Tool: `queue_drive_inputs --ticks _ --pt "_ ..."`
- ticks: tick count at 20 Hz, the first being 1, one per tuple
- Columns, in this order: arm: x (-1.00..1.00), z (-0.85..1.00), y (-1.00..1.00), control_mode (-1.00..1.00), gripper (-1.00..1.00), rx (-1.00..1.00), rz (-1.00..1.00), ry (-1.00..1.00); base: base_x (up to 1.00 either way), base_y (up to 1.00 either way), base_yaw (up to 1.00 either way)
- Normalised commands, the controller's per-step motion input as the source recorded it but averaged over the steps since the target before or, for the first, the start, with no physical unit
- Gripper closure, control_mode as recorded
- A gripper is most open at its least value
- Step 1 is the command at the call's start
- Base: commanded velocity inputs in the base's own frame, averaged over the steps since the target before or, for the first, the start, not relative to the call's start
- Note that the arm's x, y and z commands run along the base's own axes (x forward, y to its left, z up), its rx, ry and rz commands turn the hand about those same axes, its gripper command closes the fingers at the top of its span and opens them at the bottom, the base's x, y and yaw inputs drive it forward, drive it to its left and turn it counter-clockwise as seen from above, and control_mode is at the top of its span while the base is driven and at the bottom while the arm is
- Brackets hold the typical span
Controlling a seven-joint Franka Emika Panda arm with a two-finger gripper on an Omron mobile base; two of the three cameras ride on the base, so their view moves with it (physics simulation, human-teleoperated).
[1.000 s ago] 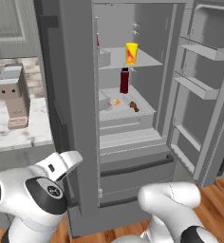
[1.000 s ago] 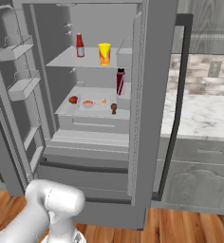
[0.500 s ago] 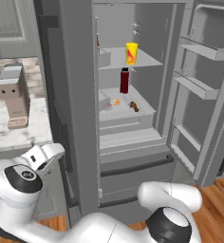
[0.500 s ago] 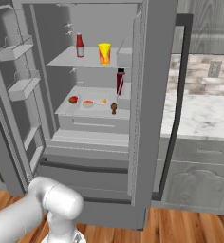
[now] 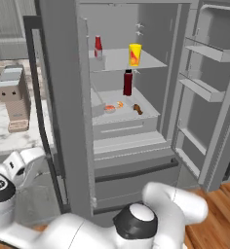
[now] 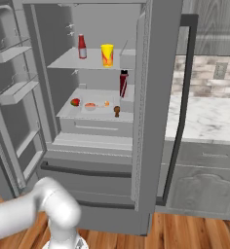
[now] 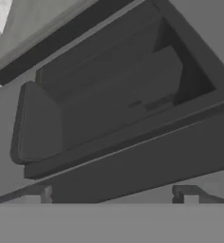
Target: Place the tupperware on the second highest shelf of the fridge. Make space for the tupperware among the existing items by rearranging them on the shelves if needed. Close the fridge door when finished.
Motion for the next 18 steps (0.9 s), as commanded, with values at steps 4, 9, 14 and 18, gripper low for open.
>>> queue_drive_inputs --ticks 4,9,14,18 --pt "-0.02 -0.06 0.52 -1.0 -1.0 -0.22 -0.1 -0.15 0.0 0.0 0.0" --pt "0.0 0.0 0.3 -1.0 -1.0 -0.19 -0.18 -0.12 0.0 0.0 0.0" --pt "0.84 0.0 -0.02 -1.0 -1.0 -0.02 -0.3 0.21 0.0 0.0 0.0" --pt "0.8 0.0 -0.15 -1.0 -1.0 0.0 -0.27 0.33 0.0 0.0 0.0"
